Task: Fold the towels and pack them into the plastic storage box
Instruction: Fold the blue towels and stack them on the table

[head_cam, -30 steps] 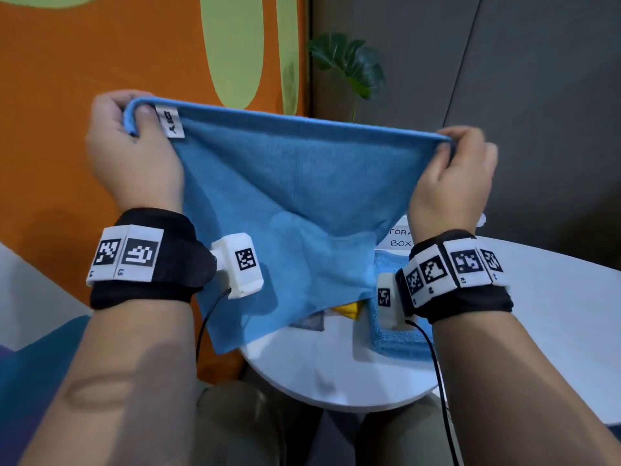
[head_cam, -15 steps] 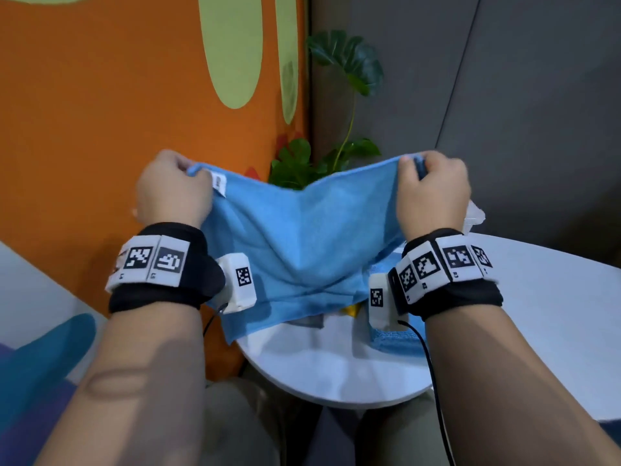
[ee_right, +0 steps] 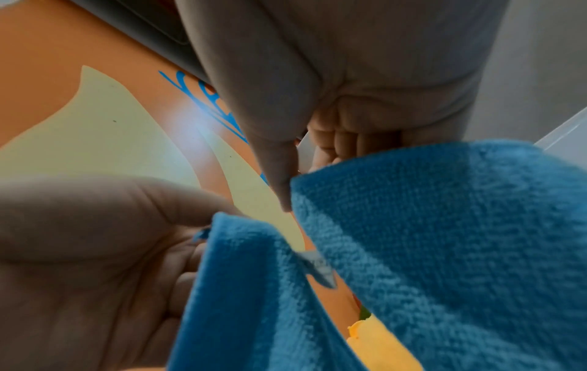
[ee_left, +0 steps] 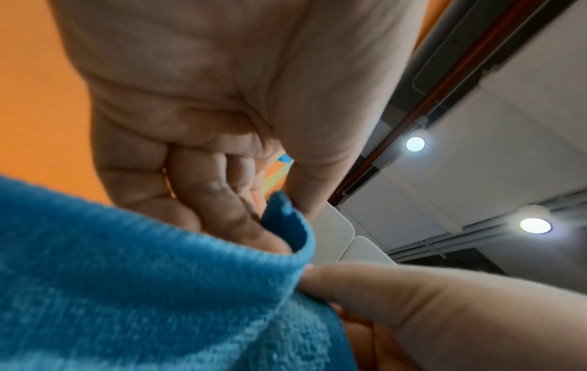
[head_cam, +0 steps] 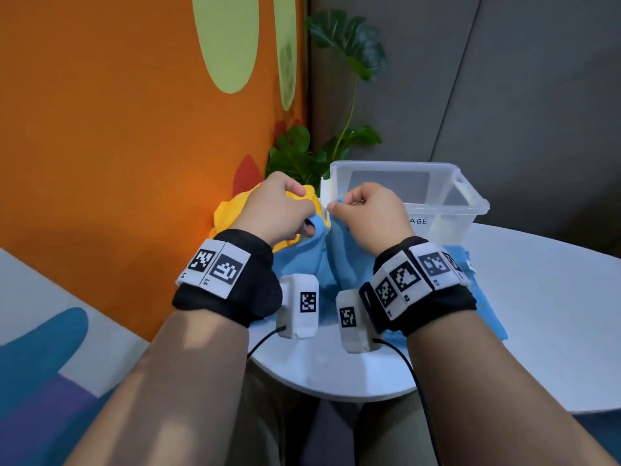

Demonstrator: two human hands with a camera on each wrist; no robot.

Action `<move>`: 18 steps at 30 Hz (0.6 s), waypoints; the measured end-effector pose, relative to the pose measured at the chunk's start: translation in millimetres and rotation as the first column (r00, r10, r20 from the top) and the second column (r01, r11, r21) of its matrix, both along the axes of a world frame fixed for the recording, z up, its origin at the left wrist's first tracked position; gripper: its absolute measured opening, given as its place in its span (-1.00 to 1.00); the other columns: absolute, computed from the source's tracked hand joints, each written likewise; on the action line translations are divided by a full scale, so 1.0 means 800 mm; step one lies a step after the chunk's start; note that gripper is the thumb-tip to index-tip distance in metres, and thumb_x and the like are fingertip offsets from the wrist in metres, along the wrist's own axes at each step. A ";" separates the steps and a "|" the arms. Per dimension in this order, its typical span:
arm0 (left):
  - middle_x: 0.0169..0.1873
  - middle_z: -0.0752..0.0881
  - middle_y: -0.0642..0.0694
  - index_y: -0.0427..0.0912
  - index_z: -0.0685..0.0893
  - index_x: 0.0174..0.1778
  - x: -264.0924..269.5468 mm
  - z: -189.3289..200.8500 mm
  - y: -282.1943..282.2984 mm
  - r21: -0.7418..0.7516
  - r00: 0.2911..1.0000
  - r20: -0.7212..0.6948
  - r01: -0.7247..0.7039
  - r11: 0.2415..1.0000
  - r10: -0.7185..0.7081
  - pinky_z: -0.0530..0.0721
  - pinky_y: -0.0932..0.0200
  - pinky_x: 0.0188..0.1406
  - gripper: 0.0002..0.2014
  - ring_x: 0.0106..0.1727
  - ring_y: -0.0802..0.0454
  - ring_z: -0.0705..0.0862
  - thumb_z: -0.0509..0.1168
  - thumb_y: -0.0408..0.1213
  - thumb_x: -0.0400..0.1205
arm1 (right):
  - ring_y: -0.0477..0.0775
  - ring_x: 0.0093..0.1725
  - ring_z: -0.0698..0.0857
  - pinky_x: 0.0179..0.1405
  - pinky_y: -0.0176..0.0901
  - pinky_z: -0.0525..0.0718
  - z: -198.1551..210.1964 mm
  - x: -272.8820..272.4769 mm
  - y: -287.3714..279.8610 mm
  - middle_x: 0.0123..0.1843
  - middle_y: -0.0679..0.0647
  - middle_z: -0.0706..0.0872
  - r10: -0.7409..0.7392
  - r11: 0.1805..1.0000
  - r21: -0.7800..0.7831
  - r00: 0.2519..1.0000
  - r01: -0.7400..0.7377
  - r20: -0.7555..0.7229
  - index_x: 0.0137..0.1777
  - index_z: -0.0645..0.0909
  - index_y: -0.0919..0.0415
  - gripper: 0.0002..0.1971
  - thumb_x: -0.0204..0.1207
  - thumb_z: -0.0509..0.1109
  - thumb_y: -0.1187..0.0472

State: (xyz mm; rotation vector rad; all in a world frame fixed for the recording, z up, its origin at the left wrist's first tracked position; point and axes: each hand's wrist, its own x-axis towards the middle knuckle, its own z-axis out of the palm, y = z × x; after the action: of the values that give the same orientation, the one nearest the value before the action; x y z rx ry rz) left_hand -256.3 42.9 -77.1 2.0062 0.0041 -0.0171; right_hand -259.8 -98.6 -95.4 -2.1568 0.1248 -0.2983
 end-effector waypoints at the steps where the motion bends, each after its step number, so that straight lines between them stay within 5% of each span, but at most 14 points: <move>1: -0.41 0.73 -0.20 -0.09 0.48 0.07 -0.002 0.001 -0.002 -0.015 1.000 0.006 0.011 1.000 -0.010 0.65 0.21 -0.42 -0.79 -0.51 0.07 0.70 0.25 -0.42 0.57 | -0.02 -0.28 0.58 -0.28 -0.20 0.48 0.000 0.000 0.001 -0.37 -0.10 0.60 0.029 1.000 -0.001 1.000 -0.029 0.009 -0.35 0.48 0.01 -0.76 0.45 0.47 0.09; 10: -0.14 0.78 -0.28 -0.10 0.53 0.14 -0.005 0.009 -0.007 -0.097 1.000 0.010 0.024 0.995 -0.023 0.67 0.34 -0.54 -0.75 -0.38 0.03 0.79 0.22 -0.46 0.59 | -0.16 -0.31 0.58 -0.25 -0.26 0.50 0.006 -0.009 0.003 -0.35 -0.13 0.68 0.161 0.987 -0.027 0.979 -0.159 0.125 -0.22 0.73 0.07 -0.90 0.47 0.48 0.09; 15: -0.18 0.78 -0.25 -0.09 0.52 0.26 0.001 0.009 -0.001 -0.086 0.996 0.010 0.086 0.993 -0.085 0.77 0.12 -0.22 -0.62 -0.19 -0.09 0.79 0.24 -0.52 0.56 | -0.17 -0.21 0.64 -0.20 -0.29 0.54 0.010 -0.012 0.003 -0.27 -0.14 0.72 0.204 0.975 -0.120 0.968 -0.187 0.149 -0.19 0.72 0.04 -0.88 0.48 0.46 0.02; 18: -0.19 0.82 -0.15 -0.03 0.50 0.26 -0.002 0.015 0.004 -0.104 0.989 0.004 0.150 0.983 -0.150 0.68 0.17 -0.27 -0.63 -0.18 0.01 0.80 0.21 -0.49 0.60 | -0.20 -0.22 0.62 -0.18 -0.31 0.54 0.013 -0.012 0.000 -0.25 -0.20 0.67 0.228 0.962 -0.188 0.960 -0.196 0.165 -0.12 0.69 -0.01 -0.96 0.45 0.48 0.10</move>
State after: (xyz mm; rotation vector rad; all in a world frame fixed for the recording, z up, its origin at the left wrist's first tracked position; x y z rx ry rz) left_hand -257.7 46.1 -65.1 1.8984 -0.1428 -0.1159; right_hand -269.0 -98.6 -85.4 -2.2745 -0.2471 -0.3942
